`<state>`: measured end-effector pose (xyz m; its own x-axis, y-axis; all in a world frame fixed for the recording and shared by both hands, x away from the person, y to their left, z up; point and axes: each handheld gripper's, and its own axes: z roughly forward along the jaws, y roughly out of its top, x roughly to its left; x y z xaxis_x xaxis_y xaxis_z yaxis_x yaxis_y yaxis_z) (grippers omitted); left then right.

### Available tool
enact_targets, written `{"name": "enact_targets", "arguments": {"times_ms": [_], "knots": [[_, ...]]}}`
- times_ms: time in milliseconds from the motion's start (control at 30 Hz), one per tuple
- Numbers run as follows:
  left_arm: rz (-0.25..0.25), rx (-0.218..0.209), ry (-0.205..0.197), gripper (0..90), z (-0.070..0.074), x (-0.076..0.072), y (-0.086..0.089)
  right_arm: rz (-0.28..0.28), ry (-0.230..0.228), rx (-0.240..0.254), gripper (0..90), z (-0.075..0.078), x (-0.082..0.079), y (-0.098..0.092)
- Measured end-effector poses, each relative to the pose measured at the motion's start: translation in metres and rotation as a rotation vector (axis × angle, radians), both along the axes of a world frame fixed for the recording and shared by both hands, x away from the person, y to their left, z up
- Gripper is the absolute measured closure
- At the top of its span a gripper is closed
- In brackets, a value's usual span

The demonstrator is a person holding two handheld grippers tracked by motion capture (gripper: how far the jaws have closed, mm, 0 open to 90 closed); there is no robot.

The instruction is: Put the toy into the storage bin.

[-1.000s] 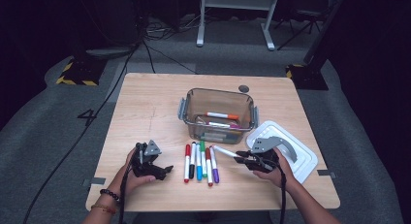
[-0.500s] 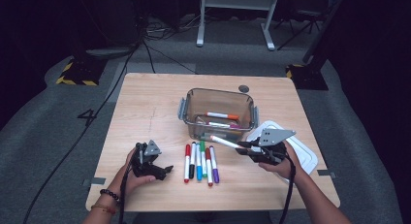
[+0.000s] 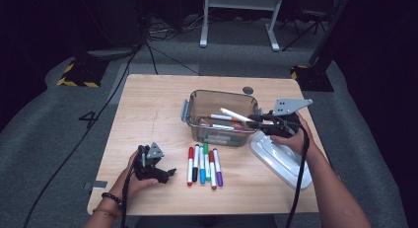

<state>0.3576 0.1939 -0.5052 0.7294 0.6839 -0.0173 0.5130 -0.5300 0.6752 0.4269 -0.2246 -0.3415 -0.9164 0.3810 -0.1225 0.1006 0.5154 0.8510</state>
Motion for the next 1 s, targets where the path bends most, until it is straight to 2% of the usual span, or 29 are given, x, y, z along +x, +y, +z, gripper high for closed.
{"name": "enact_targets", "arguments": {"times_ms": [133,233,333,567,767,1000], "knots": [[0.0,0.001,0.0,5.9,0.0,0.0,0.0,0.011,0.02,-0.034,75.0,0.0,0.016,0.008],[0.0,0.0,0.0,6.0,0.0,0.0,0.0,0.018,0.033,-0.078,75.0,-0.004,0.027,0.016],[0.0,0.001,-0.001,5.9,0.0,0.0,0.0,0.028,0.063,-0.08,75.0,-0.009,0.039,0.022],[0.0,0.0,0.0,6.0,0.0,0.0,0.0,0.058,0.095,-0.211,74.9,-0.024,0.058,0.043],[0.0,0.001,0.0,5.9,0.0,0.0,0.0,0.053,0.117,-0.333,74.9,-0.034,0.071,0.062],[-0.001,0.001,0.0,6.0,0.0,0.0,0.0,0.075,0.149,-0.424,74.9,-0.043,0.079,0.076]]}}
